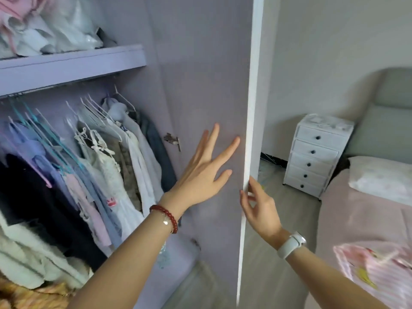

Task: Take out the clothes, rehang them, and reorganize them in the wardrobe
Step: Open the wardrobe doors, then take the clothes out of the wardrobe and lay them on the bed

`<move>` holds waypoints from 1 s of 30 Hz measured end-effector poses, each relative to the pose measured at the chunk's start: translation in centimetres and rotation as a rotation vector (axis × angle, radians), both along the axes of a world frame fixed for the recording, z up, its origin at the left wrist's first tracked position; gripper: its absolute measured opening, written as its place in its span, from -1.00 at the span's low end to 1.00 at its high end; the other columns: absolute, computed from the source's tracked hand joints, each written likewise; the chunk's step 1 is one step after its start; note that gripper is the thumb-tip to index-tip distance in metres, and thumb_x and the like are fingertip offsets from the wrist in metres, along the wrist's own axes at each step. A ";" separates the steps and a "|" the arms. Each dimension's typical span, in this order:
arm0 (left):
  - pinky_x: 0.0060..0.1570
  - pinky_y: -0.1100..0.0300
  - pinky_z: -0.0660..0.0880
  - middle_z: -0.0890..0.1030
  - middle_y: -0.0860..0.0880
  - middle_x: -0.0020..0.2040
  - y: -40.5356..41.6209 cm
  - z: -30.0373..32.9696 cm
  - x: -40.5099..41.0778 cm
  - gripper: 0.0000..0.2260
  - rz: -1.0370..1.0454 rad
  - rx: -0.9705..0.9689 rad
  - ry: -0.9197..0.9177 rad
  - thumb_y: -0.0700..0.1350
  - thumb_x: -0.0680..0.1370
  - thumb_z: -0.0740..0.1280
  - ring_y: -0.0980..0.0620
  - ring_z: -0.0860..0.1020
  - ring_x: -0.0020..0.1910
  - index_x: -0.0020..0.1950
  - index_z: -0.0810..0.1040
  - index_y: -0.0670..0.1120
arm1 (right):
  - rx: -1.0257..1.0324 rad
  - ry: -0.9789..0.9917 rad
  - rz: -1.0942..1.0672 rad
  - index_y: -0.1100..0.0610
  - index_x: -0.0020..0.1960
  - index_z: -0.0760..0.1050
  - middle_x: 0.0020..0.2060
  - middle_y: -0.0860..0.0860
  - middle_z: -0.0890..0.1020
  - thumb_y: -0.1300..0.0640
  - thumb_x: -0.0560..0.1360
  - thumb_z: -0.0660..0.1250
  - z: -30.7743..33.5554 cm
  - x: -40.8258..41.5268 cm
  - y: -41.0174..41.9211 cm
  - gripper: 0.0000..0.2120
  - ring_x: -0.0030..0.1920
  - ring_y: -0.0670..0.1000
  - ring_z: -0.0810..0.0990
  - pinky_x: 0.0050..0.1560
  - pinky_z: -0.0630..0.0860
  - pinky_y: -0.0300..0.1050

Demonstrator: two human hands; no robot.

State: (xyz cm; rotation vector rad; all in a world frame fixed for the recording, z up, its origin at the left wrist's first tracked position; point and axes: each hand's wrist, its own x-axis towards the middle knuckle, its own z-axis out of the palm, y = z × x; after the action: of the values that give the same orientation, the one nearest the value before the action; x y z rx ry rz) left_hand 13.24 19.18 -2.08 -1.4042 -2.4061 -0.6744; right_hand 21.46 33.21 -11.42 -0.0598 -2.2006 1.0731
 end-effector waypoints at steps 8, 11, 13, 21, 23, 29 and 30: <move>0.39 -0.12 0.09 -0.39 0.08 0.42 9.0 -0.3 -2.6 -0.30 0.071 -0.031 0.105 -0.14 0.57 0.18 -0.20 -0.19 0.49 0.38 -0.30 0.25 | -0.107 -0.039 -0.166 0.16 0.25 0.34 -0.15 0.12 0.58 0.22 0.56 0.12 0.4 -2.6 6.6 -0.73 -0.19 0.16 0.55 -0.10 0.51 0.18; 0.39 -0.11 0.11 -0.38 0.10 0.43 10.2 -0.1 -3.3 -0.34 0.054 -0.025 0.084 -0.13 0.57 0.18 -0.18 -0.17 0.49 0.43 -0.21 0.24 | -0.120 -0.032 -0.171 0.13 0.38 0.25 0.17 0.04 0.52 0.26 0.53 0.15 0.3 -2.9 7.5 -0.58 0.11 0.06 0.52 0.16 0.47 0.01; 0.38 -0.07 0.15 -0.27 0.09 0.50 10.3 0.2 -4.1 -0.41 0.020 -0.040 0.058 -0.11 0.58 0.18 -0.12 -0.14 0.50 0.49 -0.06 0.19 | 0.015 0.091 -0.260 0.18 0.40 0.22 0.29 0.07 0.40 0.26 0.52 0.15 0.6 -2.4 7.5 -0.55 0.29 0.00 0.37 0.30 0.29 -0.24; 0.36 0.04 0.15 0.22 -0.09 0.46 4.3 -0.5 -9.0 -0.59 0.153 0.011 0.027 -0.13 0.57 0.21 -0.07 0.18 0.43 0.43 0.31 -0.01 | 0.494 0.215 -0.181 0.19 0.31 0.31 0.25 0.17 0.42 0.28 0.45 0.15 3.2 -5.2 4.3 -0.58 0.28 0.16 0.36 0.28 0.30 -0.04; 0.33 0.04 0.18 0.31 -0.09 0.42 1.5 -0.9 -10.8 -0.61 0.235 -0.014 0.028 -0.12 0.56 0.21 -0.07 0.26 0.39 0.40 0.35 -0.03 | 0.503 0.114 -0.148 0.24 0.27 0.39 0.21 0.19 0.49 0.28 0.44 0.18 3.3 -7.6 2.5 -0.60 0.27 0.23 0.40 0.25 0.34 0.05; 0.23 0.02 0.29 0.47 -0.07 0.28 -10.0 -1.2 -17.2 -0.66 0.486 -0.006 0.071 -0.17 0.53 0.23 -0.10 0.40 0.26 0.31 0.45 -0.09 | 0.507 -0.206 -0.003 0.20 0.33 0.35 0.25 0.11 0.45 0.21 0.52 0.19 2.6 -17.1 -4.0 -0.62 0.32 0.14 0.33 0.29 0.28 -0.01; 0.23 0.02 0.28 0.45 -0.05 0.30 -11.8 -1.3 -18.3 -0.66 0.533 -0.032 0.076 -0.16 0.54 0.21 -0.09 0.38 0.27 0.32 0.43 -0.07 | 0.498 -0.224 0.016 0.18 0.34 0.33 0.26 0.09 0.44 0.19 0.53 0.17 2.7 -18.8 -5.0 -0.62 0.31 0.12 0.34 0.27 0.27 -0.05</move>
State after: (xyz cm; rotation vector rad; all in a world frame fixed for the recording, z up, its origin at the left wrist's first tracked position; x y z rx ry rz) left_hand -5.07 7.43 -3.38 -0.7195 -2.5693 -0.4355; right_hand 2.69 28.19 -8.74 0.0615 -2.6136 0.5181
